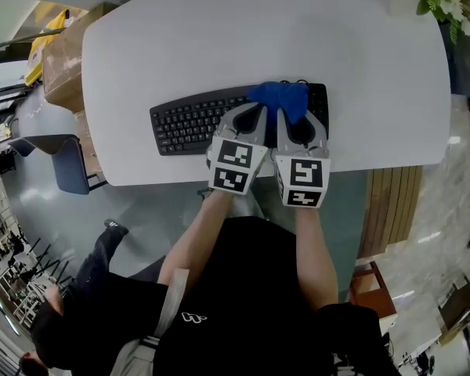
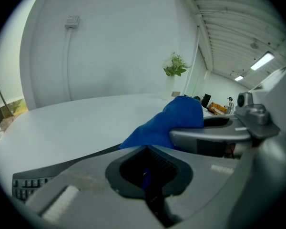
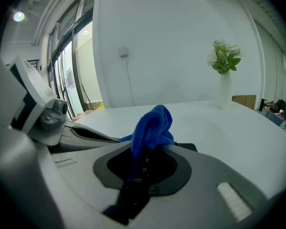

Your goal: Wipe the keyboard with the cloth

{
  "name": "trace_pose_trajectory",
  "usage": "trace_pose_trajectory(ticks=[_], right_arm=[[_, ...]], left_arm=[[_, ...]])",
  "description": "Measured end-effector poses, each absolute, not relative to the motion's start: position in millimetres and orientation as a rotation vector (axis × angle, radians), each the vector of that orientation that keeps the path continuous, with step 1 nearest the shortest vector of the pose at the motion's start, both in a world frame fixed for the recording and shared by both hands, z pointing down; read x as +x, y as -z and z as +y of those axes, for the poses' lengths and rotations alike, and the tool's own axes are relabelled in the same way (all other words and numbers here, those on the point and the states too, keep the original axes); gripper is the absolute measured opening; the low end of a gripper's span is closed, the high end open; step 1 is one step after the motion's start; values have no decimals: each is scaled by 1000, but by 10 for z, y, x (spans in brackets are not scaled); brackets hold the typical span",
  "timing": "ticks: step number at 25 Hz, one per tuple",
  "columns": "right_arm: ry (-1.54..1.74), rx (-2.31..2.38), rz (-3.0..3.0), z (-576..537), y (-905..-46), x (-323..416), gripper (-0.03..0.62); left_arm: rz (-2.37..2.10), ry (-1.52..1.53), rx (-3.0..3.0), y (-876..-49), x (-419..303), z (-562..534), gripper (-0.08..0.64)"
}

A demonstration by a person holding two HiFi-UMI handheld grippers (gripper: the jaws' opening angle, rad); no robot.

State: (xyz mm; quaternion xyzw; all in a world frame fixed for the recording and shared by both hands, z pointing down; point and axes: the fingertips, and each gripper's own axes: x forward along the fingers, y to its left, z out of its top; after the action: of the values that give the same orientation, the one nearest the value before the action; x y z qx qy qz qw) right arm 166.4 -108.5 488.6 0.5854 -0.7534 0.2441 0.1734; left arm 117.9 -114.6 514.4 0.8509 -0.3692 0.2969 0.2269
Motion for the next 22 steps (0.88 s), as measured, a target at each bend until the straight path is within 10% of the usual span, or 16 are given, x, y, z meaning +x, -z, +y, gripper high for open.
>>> trace_pose_trajectory(ticks=[22], right_arm=[[-505, 1896, -1929, -1005, -4590, 2528, 74]], left_arm=[[-900, -719, 2441, -5026, 1882, -1102, -3]])
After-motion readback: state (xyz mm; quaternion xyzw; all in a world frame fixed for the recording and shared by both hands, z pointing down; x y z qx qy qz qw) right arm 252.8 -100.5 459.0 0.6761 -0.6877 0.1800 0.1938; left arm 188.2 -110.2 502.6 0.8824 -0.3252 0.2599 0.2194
